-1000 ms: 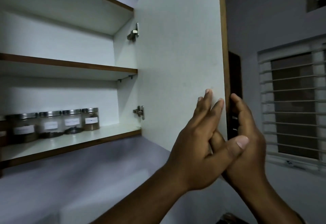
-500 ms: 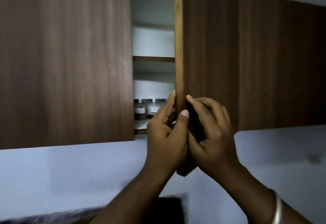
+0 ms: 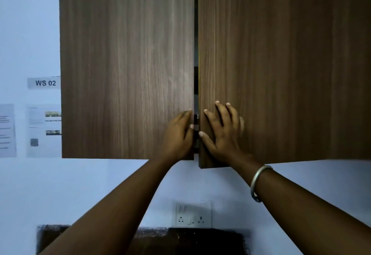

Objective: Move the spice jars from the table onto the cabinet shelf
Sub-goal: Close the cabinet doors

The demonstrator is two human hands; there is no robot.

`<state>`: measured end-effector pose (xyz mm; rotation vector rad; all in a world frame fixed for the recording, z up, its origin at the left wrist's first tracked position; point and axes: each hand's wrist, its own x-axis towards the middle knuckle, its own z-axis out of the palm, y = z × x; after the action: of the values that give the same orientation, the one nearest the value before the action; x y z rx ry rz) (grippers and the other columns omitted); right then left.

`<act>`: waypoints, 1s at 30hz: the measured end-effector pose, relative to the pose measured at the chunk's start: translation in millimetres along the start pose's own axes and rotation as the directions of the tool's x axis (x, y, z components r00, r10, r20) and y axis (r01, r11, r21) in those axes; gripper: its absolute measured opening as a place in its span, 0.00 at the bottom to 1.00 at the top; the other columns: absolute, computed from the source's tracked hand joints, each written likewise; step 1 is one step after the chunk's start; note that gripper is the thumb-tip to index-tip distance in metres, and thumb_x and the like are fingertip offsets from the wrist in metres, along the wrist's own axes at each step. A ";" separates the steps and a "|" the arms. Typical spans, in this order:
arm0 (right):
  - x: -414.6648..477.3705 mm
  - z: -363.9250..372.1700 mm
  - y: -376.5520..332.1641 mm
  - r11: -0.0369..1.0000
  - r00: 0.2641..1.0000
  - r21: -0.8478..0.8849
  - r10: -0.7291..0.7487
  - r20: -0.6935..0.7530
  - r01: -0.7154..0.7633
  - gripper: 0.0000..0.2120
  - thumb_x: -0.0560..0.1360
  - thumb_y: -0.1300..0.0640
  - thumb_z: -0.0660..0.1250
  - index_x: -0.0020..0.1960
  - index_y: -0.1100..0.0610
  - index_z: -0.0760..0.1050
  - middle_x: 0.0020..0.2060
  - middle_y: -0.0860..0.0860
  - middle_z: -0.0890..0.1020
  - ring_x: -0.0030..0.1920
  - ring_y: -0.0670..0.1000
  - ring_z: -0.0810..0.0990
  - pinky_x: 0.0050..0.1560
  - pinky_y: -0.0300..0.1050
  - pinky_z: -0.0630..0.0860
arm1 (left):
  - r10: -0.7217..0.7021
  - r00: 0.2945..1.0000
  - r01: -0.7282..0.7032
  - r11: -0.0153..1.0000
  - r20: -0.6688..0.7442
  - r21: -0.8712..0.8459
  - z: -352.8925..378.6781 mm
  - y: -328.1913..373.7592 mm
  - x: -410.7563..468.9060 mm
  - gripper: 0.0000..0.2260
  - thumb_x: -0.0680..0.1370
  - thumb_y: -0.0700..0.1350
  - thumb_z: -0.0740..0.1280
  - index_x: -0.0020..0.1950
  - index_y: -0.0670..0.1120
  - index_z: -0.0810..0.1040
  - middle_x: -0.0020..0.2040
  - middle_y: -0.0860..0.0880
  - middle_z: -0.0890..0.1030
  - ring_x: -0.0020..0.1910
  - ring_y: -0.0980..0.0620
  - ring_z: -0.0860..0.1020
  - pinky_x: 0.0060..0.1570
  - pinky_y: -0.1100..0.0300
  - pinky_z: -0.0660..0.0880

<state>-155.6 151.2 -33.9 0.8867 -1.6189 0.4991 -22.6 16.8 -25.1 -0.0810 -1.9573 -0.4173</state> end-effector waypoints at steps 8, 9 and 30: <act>10.9 37.0 26.8 0.995 0.993 -0.096 -0.023 0.118 0.035 0.31 0.81 0.41 0.54 0.83 0.46 0.54 0.83 0.53 0.54 0.83 0.61 0.52 0.76 0.65 0.58 | 0.061 0.981 -0.163 0.771 0.183 0.616 3.5 -88.9 7.8 0.32 0.85 0.58 0.52 0.85 0.51 0.43 0.85 0.46 0.39 0.83 0.40 0.37 0.80 0.36 0.46; 10.0 42.0 28.0 0.994 0.993 -0.106 -0.022 0.117 0.035 0.32 0.82 0.40 0.53 0.83 0.46 0.52 0.84 0.53 0.52 0.83 0.61 0.51 0.77 0.65 0.57 | 0.066 0.982 -0.163 0.763 0.176 0.625 9.2 -91.9 7.3 0.32 0.85 0.60 0.49 0.85 0.51 0.42 0.85 0.45 0.39 0.83 0.40 0.37 0.80 0.36 0.45; 7.8 83.4 33.4 0.984 0.998 -0.174 -0.048 -0.034 0.042 0.31 0.83 0.42 0.50 0.84 0.47 0.49 0.84 0.53 0.50 0.84 0.59 0.46 0.79 0.64 0.47 | 0.285 0.956 -0.153 0.690 -0.071 0.707 49.8 -126.1 12.0 0.31 0.84 0.60 0.51 0.85 0.48 0.51 0.86 0.45 0.50 0.84 0.38 0.47 0.79 0.34 0.46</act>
<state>-234.8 108.8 -42.0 0.7773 -1.5782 0.3359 -102.2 -86.7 -63.9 0.2036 -1.7800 0.4862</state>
